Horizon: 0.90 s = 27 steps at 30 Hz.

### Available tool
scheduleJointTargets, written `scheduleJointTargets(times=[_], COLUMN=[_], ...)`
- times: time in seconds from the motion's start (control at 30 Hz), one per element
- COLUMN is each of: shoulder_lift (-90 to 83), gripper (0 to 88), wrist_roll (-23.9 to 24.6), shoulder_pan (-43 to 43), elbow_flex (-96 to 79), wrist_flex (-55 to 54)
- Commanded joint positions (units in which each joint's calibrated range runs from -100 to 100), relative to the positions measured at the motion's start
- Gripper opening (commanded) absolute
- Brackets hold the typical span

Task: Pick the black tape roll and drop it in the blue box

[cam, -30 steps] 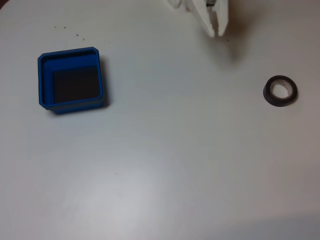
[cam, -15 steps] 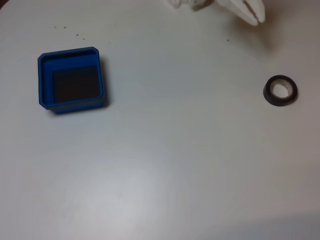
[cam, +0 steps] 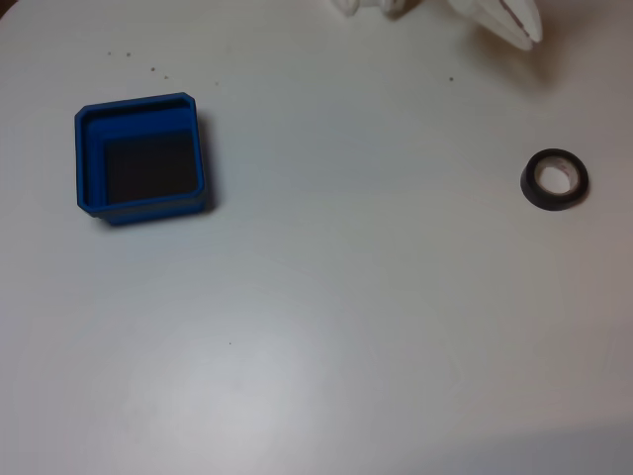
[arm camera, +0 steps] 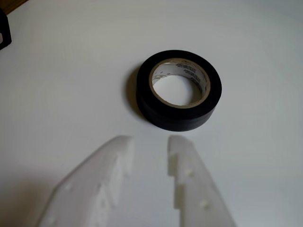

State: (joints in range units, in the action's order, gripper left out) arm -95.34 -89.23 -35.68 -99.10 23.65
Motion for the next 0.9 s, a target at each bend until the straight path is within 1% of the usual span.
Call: scheduleJointTargets(times=[0.0, 0.13, 0.3, 0.87], shoulder_lift=[-2.82, -0.98, 10.73, 61.06], gripper=[0.9, 0.9, 0.9, 0.9], wrist_roll=[0.09, -0.08, 0.01, 0.09], shoulder_pan=[-0.43, -0.33, -0.23, 0.45], elbow_flex=[-0.36, -0.18, 3.42, 37.74], wrist_flex=[1.19, 1.27, 1.19, 1.44])
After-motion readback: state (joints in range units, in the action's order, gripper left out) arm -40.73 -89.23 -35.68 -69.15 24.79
